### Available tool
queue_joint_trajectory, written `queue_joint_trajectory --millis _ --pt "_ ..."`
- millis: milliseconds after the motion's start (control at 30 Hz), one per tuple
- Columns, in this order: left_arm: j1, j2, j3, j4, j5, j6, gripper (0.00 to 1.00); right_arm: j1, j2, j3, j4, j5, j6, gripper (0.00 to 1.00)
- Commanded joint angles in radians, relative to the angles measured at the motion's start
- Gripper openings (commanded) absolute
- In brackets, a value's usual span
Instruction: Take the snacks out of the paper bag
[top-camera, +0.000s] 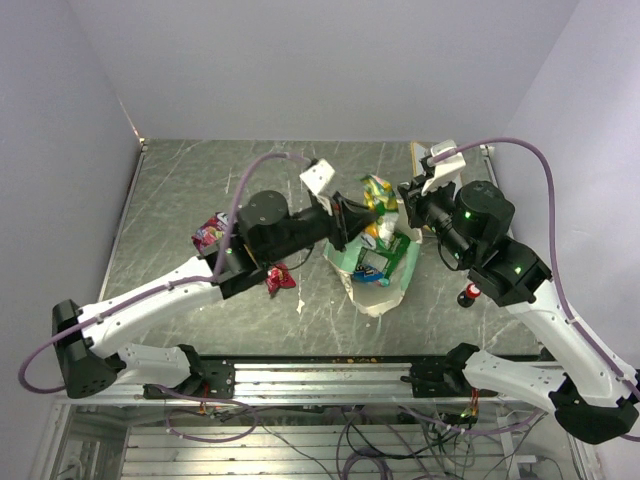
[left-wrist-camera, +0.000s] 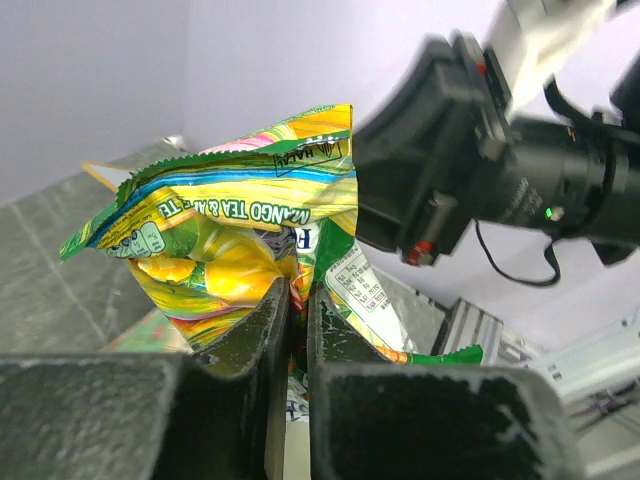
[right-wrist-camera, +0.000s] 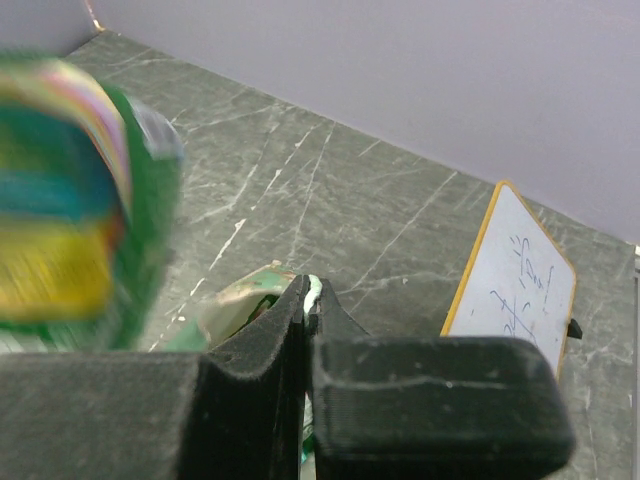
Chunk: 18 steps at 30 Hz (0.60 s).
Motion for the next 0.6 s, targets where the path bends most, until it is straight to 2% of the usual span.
queue_joint_trajectory --millis 0,100,167,367,500,567 --pt "0.094 -0.088 0.066 -0.074 -0.036 -0.042 0.07 0.004 -0.044 -0.002 0.043 0.031 -0.013 0.0" --pt "0.178 -0.13 0.09 -0.079 0.003 -0.078 0.07 0.004 -0.053 -0.02 0.054 0.022 -0.011 0.0" --pt "0.212 -0.131 0.146 -0.191 -0.02 -0.044 0.07 0.004 -0.056 -0.023 0.055 0.02 -0.01 0.0" --pt "0.351 -0.134 0.129 -0.393 -0.202 -0.055 0.07 0.004 -0.061 -0.044 0.088 -0.016 -0.019 0.0" --pt "0.442 -0.069 0.195 -0.664 -0.414 -0.074 0.07 0.004 -0.053 -0.037 0.084 -0.033 -0.014 0.0" --pt "0.477 -0.007 0.237 -0.778 -0.46 -0.041 0.07 0.004 -0.056 -0.04 0.085 -0.037 -0.015 0.0"
